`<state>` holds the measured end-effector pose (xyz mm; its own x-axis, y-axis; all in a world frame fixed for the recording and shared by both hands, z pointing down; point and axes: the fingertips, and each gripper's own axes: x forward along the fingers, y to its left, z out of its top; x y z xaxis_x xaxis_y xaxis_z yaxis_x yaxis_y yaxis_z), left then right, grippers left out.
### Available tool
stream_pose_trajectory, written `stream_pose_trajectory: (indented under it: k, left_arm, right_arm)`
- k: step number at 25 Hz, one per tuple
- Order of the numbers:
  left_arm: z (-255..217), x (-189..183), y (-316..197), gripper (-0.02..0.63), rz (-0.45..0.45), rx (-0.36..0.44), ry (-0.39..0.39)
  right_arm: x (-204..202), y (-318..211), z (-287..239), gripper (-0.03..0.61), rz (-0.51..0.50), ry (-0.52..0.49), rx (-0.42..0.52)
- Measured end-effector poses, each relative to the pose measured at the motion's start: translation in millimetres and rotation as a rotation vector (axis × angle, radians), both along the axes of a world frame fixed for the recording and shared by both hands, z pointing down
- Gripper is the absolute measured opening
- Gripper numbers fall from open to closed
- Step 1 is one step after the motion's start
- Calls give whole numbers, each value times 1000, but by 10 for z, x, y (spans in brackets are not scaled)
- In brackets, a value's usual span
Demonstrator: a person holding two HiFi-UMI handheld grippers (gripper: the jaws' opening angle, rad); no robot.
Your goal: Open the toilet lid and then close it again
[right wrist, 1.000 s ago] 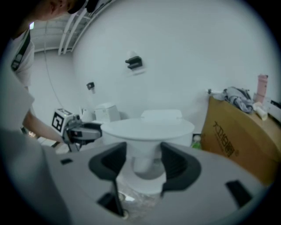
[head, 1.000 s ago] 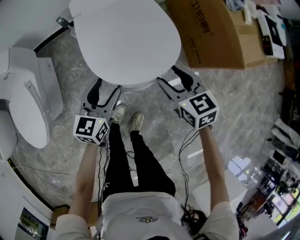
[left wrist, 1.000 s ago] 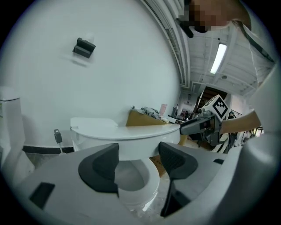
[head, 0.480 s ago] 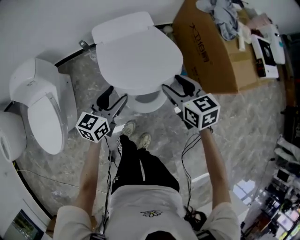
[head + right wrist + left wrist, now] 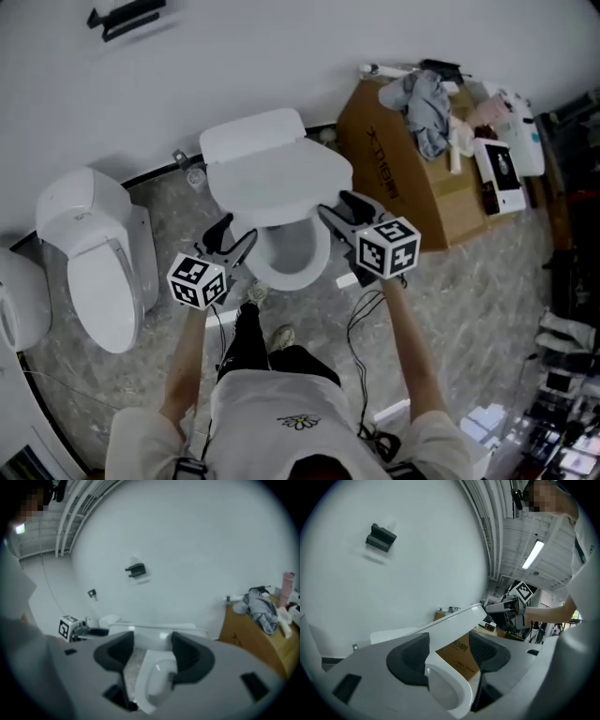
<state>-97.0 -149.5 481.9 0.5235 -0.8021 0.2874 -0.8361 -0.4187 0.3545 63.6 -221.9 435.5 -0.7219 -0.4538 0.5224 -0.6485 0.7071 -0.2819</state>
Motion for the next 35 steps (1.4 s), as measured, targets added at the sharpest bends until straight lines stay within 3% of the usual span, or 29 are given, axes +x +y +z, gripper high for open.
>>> stream_pose_trajectory:
  k: [12,24,35]
  left_arm:
    - [-579,-519,-952,290,-43,114,-100]
    - [-801,-1003,-1821,290,-85,150,-133]
    - [-828,-1344,-2415,290,-96,161,-170]
  right_arm:
    - [-593,-1123,-723,267,120,-127,54]
    - [-1155,-2135,-1030,268,214,-240,110]
    - [-1547,-2842,-1088,267,269,-259,143]
